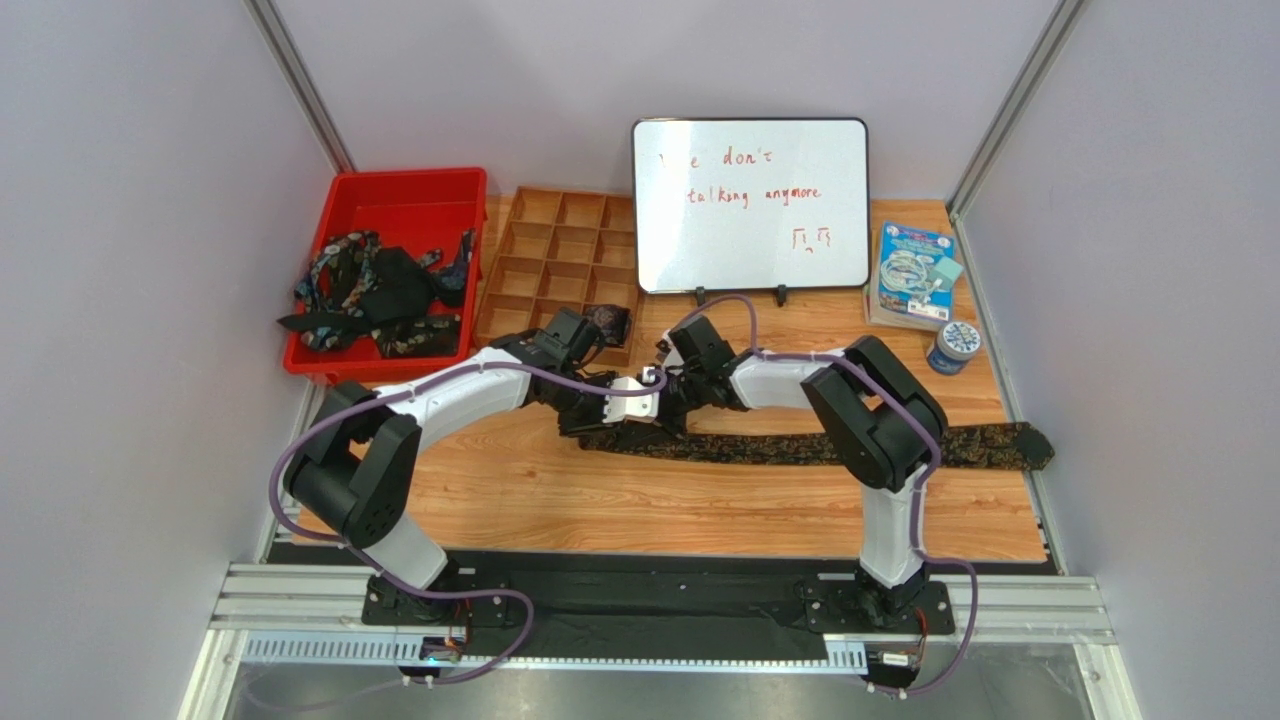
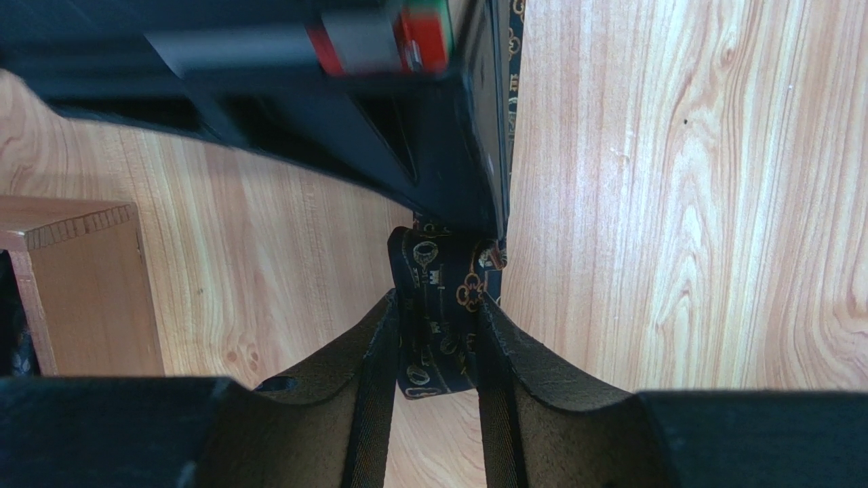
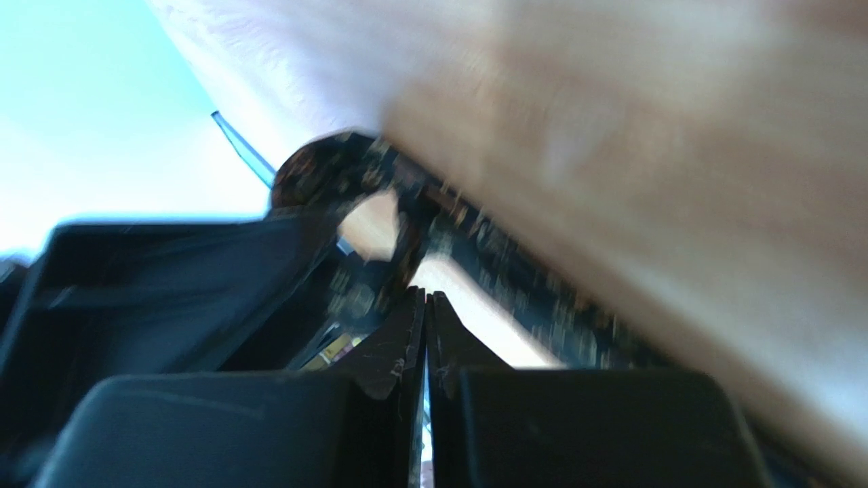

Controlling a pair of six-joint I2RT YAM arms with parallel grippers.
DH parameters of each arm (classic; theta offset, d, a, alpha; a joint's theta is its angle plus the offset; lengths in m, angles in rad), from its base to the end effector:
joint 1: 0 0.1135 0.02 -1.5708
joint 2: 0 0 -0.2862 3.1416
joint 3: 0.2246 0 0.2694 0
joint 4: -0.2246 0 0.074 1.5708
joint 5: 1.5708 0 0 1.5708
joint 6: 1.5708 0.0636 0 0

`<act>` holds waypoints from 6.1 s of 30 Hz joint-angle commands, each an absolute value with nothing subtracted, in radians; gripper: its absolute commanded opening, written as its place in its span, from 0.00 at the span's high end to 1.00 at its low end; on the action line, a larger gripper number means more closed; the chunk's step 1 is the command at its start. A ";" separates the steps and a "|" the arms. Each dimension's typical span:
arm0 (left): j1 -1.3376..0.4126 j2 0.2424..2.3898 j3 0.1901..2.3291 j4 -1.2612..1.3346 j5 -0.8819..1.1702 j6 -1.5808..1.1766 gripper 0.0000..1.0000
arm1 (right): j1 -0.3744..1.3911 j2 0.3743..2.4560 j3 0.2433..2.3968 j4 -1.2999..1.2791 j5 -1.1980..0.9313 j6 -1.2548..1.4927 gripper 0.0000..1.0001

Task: Roll the ties
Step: Roll the tie at the center of the board.

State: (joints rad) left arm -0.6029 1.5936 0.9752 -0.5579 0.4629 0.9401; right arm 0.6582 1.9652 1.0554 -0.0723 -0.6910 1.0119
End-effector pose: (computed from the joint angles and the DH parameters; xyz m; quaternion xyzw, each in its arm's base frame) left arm 0.2521 -0.2080 0.1754 0.6977 0.6529 -0.1897 0.2258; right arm 0.2971 0.2809 0.1049 -0.0617 -0.9037 -0.4199 0.0571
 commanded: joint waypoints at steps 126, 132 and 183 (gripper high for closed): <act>-0.660 1.707 1.103 -0.571 0.425 0.873 0.25 | 0.561 2.059 1.085 -0.075 -0.880 0.873 0.95; -0.666 1.726 1.112 -0.590 0.411 0.887 0.39 | 0.563 2.048 1.088 -0.067 -0.896 0.882 0.91; -0.692 1.638 1.052 -0.561 0.428 0.848 0.49 | 0.546 1.997 1.124 -0.189 -0.887 0.873 1.00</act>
State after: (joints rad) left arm -0.6853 1.7077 1.0458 -0.5724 0.3573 0.8776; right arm 0.5526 2.0075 1.1206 -0.2043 -0.8665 0.8921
